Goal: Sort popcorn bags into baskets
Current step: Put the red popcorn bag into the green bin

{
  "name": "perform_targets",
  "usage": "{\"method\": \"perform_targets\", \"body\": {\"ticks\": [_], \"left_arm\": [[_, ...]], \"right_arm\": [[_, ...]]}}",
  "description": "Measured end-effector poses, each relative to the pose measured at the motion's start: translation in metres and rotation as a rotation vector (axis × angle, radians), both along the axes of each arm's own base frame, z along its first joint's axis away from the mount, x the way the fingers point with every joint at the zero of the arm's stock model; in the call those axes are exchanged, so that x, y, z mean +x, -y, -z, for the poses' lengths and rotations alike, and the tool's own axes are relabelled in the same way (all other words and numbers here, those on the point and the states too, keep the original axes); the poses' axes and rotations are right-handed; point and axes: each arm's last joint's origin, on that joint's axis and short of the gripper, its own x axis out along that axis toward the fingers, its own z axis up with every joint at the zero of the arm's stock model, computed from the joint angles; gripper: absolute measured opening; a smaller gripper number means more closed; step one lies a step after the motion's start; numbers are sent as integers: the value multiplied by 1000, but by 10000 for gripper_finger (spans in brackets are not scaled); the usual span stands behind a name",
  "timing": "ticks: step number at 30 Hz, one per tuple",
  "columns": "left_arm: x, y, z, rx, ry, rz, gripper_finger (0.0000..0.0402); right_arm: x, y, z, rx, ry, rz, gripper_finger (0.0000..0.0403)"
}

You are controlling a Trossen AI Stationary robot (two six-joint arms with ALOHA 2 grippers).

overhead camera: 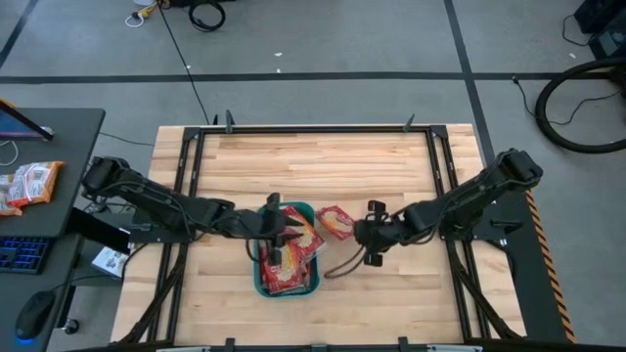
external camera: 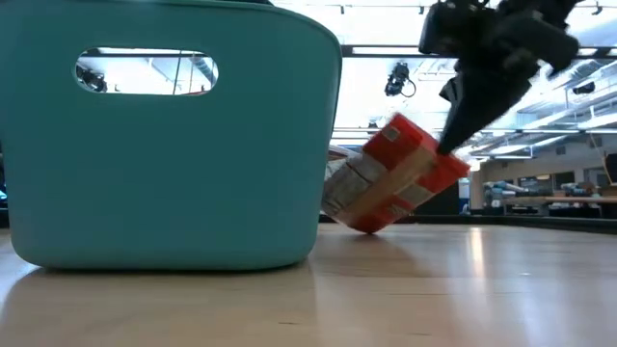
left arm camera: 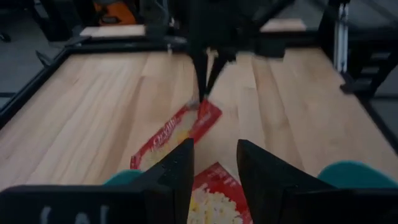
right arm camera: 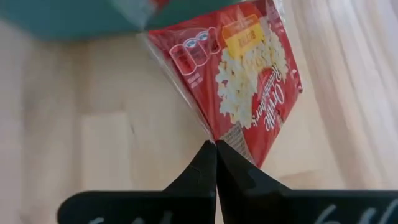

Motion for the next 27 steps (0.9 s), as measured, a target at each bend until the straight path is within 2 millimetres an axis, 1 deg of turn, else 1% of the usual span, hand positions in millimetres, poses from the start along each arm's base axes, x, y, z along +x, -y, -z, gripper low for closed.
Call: {"method": "perform_targets", "body": {"ticks": [4, 8, 11, 17, 21, 23, 27], "left_arm": [[16, 5, -1, 30, -24, 25, 146], [28, 9, 7, 59, -61, 29, 170], [36, 5, 13, 66, -78, 6, 189], [48, -12, 26, 44, -107, -39, 218], [54, -19, 31, 18, -102, -23, 219], [55, -22, 32, 17, -104, -28, 219], [59, -24, 31, 1, -71, 18, 219]], "right_arm": [[1, 9, -14, 116, 82, 72, 2], [2, 16, -27, 191, 150, 79, 1], [1, 19, -34, 231, 186, 65, 1], [3, 18, -43, 262, 241, -10, 0], [6, 15, -43, 281, 250, -76, 0], [7, 13, -43, 287, 257, -114, 0], [9, 8, -47, 292, 294, -207, 0]]}}
